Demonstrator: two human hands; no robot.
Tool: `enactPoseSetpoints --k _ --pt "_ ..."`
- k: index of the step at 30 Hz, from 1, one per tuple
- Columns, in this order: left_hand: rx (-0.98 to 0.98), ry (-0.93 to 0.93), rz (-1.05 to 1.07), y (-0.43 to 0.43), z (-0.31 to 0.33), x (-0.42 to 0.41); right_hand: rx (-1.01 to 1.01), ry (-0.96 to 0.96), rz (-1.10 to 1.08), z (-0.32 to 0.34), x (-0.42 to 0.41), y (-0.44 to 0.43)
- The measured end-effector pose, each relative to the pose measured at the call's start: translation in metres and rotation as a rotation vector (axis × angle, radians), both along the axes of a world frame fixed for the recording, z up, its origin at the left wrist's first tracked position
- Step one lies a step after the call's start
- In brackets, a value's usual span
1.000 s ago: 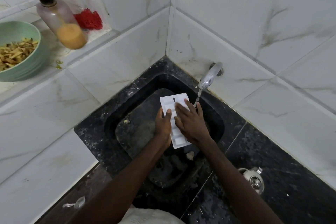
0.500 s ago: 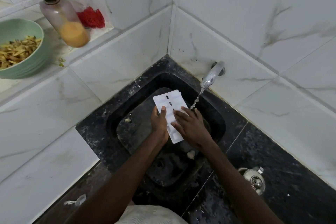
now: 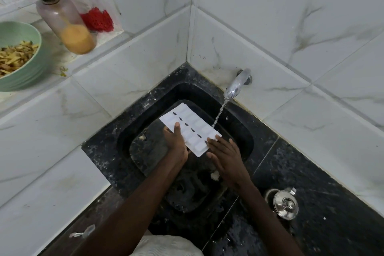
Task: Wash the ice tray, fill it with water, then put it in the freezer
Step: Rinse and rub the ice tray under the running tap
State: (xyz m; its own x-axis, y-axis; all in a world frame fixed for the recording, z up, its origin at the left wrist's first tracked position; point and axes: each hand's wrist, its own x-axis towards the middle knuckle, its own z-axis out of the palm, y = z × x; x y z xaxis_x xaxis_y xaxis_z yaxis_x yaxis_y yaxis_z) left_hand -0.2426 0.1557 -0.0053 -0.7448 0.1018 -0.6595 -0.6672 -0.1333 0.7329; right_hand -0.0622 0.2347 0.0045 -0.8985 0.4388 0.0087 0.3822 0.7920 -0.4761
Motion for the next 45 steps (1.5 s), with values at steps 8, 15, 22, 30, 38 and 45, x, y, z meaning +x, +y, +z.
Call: enactPoseSetpoints --k 8,15,22,30,38,45 --pt "0.098 -0.084 0.004 0.010 0.018 0.007 -0.021 0.078 -0.273 -0.005 -0.013 -0.001" --pt "0.041 -0.065 0.022 0.004 0.015 0.001 -0.014 -0.069 -0.194 -0.003 -0.019 0.002" --pt "0.013 -0.030 -0.043 0.005 0.020 0.003 0.011 -0.105 -0.230 0.005 -0.023 0.013" --pt "0.037 -0.048 -0.078 0.003 0.023 0.005 0.040 -0.159 -0.198 0.005 -0.030 0.017" --pt "0.042 -0.034 -0.110 0.001 0.022 0.007 0.055 -0.202 -0.143 0.008 -0.033 0.028" --pt "0.065 -0.048 -0.170 -0.002 0.023 0.011 0.140 -0.243 -0.014 0.007 -0.036 0.026"
